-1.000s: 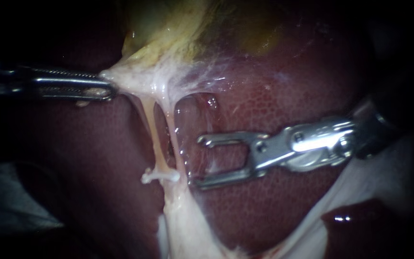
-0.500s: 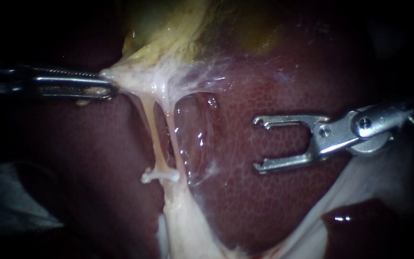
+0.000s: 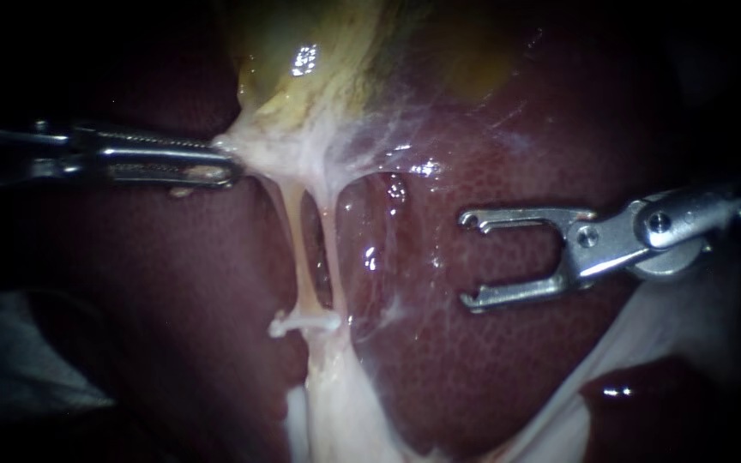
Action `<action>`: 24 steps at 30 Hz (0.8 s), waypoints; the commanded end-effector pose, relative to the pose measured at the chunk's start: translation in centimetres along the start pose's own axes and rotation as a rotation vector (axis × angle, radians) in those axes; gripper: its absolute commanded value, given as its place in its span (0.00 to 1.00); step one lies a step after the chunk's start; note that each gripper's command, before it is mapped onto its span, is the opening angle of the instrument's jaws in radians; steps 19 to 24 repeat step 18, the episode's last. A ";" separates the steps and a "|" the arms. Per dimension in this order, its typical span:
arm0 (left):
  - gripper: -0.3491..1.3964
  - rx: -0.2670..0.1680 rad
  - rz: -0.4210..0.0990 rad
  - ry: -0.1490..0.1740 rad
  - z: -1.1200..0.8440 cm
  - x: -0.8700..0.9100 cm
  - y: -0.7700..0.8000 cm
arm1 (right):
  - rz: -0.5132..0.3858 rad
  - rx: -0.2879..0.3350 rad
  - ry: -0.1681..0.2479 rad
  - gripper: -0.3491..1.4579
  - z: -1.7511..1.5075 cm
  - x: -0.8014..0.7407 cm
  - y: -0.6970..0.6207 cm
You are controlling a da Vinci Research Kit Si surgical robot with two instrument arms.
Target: Going back first clip left tube
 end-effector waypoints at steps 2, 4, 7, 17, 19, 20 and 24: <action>0.00 -0.003 0.002 -0.006 0.11 -0.02 -0.03 | 0.000 0.000 0.000 0.47 -0.01 0.00 0.00; 0.00 -0.006 0.003 -0.010 0.19 -0.02 -0.06 | 0.000 0.000 0.001 0.47 -0.01 0.00 0.00; 0.00 -0.007 0.005 -0.012 0.25 -0.03 -0.10 | 0.000 0.000 0.001 0.47 -0.01 0.00 -0.01; 0.00 -0.008 0.005 -0.013 0.25 -0.04 -0.11 | 0.000 0.006 0.003 0.47 -0.01 0.01 -0.02; 0.00 -0.008 0.005 -0.013 0.25 -0.04 -0.11 | 0.000 0.006 0.003 0.47 -0.02 0.01 -0.02; 0.00 -0.008 0.005 -0.013 0.25 -0.04 -0.11 | 0.000 0.006 0.003 0.47 -0.02 0.01 -0.02; 0.00 -0.008 0.005 -0.013 0.25 -0.04 -0.11 | 0.000 0.006 0.003 0.47 -0.02 0.01 -0.02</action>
